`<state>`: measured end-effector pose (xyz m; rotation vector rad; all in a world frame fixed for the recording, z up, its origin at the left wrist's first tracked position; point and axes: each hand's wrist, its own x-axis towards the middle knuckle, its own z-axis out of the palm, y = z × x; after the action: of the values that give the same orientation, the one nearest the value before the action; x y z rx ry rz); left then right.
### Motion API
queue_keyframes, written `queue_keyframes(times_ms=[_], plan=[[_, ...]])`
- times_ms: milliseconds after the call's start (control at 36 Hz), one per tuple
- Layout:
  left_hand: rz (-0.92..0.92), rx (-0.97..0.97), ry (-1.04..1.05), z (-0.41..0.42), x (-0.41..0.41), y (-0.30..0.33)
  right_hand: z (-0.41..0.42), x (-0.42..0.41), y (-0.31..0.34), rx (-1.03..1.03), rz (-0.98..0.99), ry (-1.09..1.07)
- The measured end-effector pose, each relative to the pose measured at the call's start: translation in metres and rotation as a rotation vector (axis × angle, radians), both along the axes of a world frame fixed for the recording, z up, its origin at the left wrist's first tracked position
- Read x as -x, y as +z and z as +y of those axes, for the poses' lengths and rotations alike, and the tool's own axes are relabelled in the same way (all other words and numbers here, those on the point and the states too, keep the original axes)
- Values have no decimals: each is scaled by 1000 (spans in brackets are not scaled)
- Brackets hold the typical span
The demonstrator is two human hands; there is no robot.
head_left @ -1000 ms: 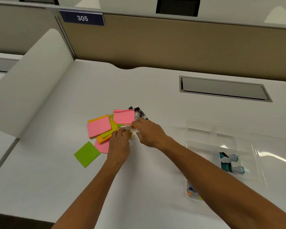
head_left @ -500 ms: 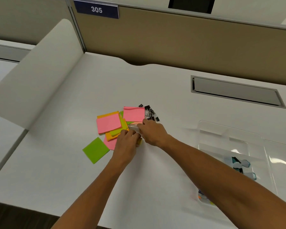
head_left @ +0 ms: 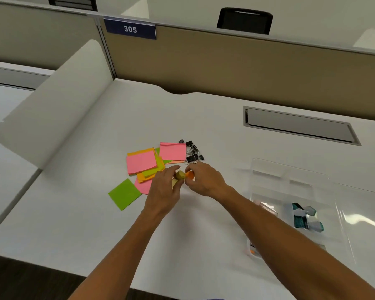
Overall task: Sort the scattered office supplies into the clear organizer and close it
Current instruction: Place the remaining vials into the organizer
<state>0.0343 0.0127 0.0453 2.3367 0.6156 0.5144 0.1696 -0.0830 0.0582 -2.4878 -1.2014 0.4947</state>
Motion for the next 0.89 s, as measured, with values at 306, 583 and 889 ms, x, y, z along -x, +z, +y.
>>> queue_keyframes(times_ms=[306, 583, 889], plan=[[-170, 193, 0, -40, -15, 43, -78, -11, 22, -346, 373, -346], [-117, 388, -81, -99, -54, 56, -161, -45, 49, -614, 563, -523], [8, 404, -221, -157, -98, 66, -217, -70, 63, -711, 464, -620]])
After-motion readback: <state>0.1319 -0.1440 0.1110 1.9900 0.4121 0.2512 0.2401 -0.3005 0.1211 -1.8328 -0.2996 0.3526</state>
